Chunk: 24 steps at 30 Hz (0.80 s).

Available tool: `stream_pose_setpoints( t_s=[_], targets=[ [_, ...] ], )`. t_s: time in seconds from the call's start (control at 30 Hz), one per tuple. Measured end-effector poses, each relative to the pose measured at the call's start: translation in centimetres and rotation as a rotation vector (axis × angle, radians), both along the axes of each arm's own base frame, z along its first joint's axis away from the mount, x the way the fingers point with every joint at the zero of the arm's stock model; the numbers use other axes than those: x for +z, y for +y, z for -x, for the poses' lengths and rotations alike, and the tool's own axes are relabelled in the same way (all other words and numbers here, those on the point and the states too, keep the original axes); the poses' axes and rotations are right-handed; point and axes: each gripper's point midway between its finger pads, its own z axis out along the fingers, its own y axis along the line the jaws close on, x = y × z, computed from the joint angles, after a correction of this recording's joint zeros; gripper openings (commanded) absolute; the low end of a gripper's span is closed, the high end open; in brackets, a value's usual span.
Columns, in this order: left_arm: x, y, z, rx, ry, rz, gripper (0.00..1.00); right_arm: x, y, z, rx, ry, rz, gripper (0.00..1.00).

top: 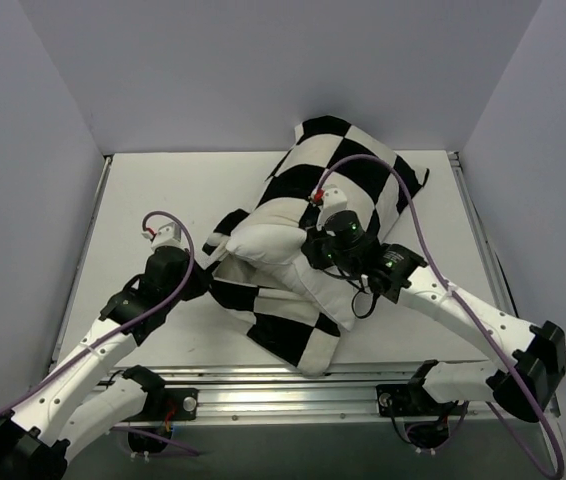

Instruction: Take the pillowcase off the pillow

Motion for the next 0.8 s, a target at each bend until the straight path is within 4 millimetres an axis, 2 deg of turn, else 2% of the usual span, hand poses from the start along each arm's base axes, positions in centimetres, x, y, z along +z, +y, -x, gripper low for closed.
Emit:
stream_pose_setpoints(
  t_s=[0.17,0.3,0.37,0.43,0.53,0.57,0.6,0.63,0.67,0.7,0.8],
  targets=[
    [-2.2,0.1,-0.6,0.065,0.044,0.008,0.09,3.6,-0.2,2.2,0.114,-0.023,-0.104,0.00],
    [-4.7,-1.1,-1.9,0.081,0.064,0.050,0.10,5.0,0.9,4.7,0.260,-0.001,-0.177,0.00],
    [-5.7,-1.9,-2.7,0.082,0.074,0.068,0.16,4.6,1.8,5.9,0.328,0.025,-0.213,0.00],
    [-6.4,-2.8,-3.6,0.074,0.071,0.079,0.24,3.2,2.4,7.1,0.377,0.061,-0.225,0.00],
    [-6.6,-3.5,-4.2,0.054,0.066,0.071,0.55,0.5,2.5,8.5,0.409,0.131,-0.200,0.13],
    [-6.3,-3.5,-4.3,0.049,0.057,0.067,0.65,-0.2,2.4,8.8,0.411,0.150,-0.192,0.26],
    [-5.6,-3.4,-4.4,0.046,0.043,0.059,0.80,-0.7,2.3,9.1,0.411,0.170,-0.187,0.35],
    [-4.8,-3.1,-4.4,0.044,0.025,0.049,0.86,-0.8,2.2,9.3,0.413,0.179,-0.188,0.43],
    [-3.7,-2.7,-4.3,0.046,0.005,0.037,0.91,-0.8,2.0,9.6,0.414,0.184,-0.188,0.54],
    [-2.4,-2.2,-4.2,0.046,-0.019,0.026,0.96,-0.6,1.7,9.8,0.408,0.185,-0.192,0.59],
    [3.3,-1.2,-3.6,0.028,-0.125,0.020,0.95,1.0,0.4,10.0,0.367,0.141,-0.209,0.70]
  ],
)
